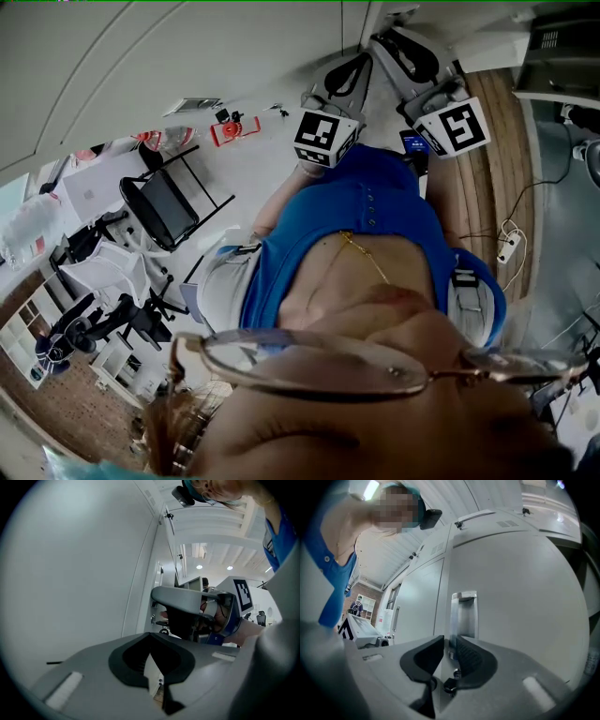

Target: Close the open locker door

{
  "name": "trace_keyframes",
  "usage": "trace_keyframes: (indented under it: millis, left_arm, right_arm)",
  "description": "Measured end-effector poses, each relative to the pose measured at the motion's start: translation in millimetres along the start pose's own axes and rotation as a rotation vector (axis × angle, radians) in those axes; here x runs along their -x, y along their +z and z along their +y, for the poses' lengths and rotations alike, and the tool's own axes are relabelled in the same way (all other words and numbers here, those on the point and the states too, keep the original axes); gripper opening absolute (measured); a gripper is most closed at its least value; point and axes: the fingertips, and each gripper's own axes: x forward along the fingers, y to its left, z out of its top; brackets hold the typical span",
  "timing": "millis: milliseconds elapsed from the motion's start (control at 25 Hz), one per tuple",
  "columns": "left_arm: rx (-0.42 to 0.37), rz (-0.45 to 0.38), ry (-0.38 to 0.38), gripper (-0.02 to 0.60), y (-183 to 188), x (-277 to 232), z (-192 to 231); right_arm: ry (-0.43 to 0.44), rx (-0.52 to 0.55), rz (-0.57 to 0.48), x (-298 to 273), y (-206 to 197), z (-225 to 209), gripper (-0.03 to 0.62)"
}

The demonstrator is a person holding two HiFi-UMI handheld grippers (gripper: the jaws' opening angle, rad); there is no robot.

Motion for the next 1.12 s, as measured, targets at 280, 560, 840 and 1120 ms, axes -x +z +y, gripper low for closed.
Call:
trace_keyframes:
  millis: [280, 560, 840, 1120]
  left_arm:
    - [0.008, 0.020, -0.007, 0.000, -4, -11, 1]
    - [-0.012, 0.019, 0.031, -0.002, -5, -17, 6]
    - [-0.043, 0.019, 0.036, -0.002, -8, -21, 2]
    - [-0.031, 0.014, 0.053, -0.002, -6, -23, 7]
  right_arm:
    - [-0.004, 0.001, 0.001, -4, 1, -2, 0.075]
    - [-0.013, 0.003, 0.000, -7, 1, -4, 0.075]
    - [-0.019, 0.006, -0.012, -5, 7, 0, 0.077]
    - [-0.074, 0.028, -0.019, 11, 0, -14, 0.077]
